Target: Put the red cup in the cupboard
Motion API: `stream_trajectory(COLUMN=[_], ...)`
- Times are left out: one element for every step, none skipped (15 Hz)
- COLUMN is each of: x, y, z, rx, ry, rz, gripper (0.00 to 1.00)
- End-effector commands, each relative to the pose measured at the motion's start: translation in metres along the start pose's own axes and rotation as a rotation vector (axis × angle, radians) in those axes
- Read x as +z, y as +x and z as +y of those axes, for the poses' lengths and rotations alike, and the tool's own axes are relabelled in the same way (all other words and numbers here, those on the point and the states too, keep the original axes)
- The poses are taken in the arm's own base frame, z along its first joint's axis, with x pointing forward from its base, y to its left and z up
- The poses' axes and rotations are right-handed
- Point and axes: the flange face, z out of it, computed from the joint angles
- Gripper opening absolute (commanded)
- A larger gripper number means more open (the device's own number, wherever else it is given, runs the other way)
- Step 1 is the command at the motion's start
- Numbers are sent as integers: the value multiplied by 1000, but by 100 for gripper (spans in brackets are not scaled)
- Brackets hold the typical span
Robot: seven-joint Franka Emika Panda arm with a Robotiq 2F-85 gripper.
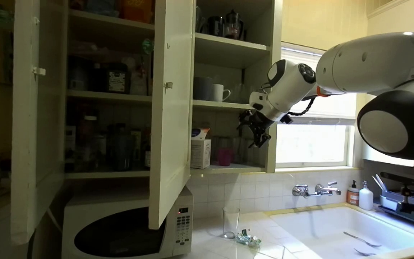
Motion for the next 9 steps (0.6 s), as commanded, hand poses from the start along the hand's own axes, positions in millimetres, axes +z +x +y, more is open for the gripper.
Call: stream_trajectory(x=[21, 29, 35, 41, 46, 52, 57, 61, 64], y=[9, 14, 19, 23, 27, 31, 33, 35, 35], z=[13, 14, 15, 15, 15, 14, 14, 14, 15], rx=[55, 76, 94, 114, 127, 137, 148, 158, 167], ry=[-129, -150, -163, -171, -178, -177, -176, -172, -170], rz=[-3, 2, 11, 22, 35, 43, 52, 65, 71], gripper=[100, 100, 100, 100, 100, 100, 100, 100, 100])
